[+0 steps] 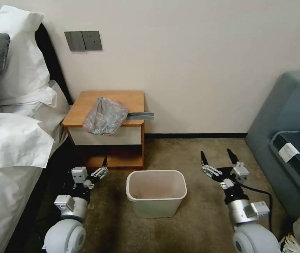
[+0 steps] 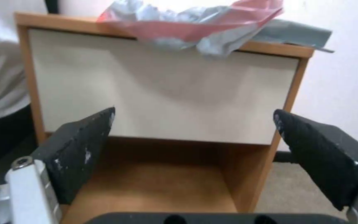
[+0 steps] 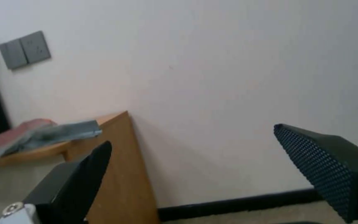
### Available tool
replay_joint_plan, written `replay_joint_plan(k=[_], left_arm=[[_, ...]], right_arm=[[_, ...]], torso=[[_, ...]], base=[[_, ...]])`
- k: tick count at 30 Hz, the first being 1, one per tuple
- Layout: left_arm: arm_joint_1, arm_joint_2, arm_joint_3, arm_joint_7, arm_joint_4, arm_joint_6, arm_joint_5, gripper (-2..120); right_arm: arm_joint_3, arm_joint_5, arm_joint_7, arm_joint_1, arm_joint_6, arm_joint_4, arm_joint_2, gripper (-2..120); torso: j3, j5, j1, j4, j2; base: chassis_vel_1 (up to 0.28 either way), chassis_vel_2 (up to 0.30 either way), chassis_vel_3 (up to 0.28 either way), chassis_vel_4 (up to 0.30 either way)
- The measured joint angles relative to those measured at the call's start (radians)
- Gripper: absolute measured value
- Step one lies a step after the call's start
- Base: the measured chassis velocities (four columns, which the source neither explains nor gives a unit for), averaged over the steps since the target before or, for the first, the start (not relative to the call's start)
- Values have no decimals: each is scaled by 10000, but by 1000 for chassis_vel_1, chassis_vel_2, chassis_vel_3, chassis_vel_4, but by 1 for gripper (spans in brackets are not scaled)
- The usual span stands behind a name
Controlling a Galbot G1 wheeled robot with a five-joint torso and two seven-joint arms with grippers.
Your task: Pick up the garbage bag from the table and place it over the trash can.
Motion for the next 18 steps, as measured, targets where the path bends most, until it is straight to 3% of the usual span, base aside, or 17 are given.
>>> replay_joint_plan(k=[7, 18], left_arm=[[1, 72, -238, 0, -43, -251, 44, 100], [120, -23, -687, -125, 23, -433, 74, 99]], right_arm=[[-1156, 1696, 200, 1413, -478, -779, -273, 100], [-3300, 5967, 848, 4839, -853, -2859, -63, 100]], torso=[[0, 2, 0, 7, 0], [1, -2, 0, 7, -1]], base=[[0, 0, 0, 0], [0, 0, 0, 0]])
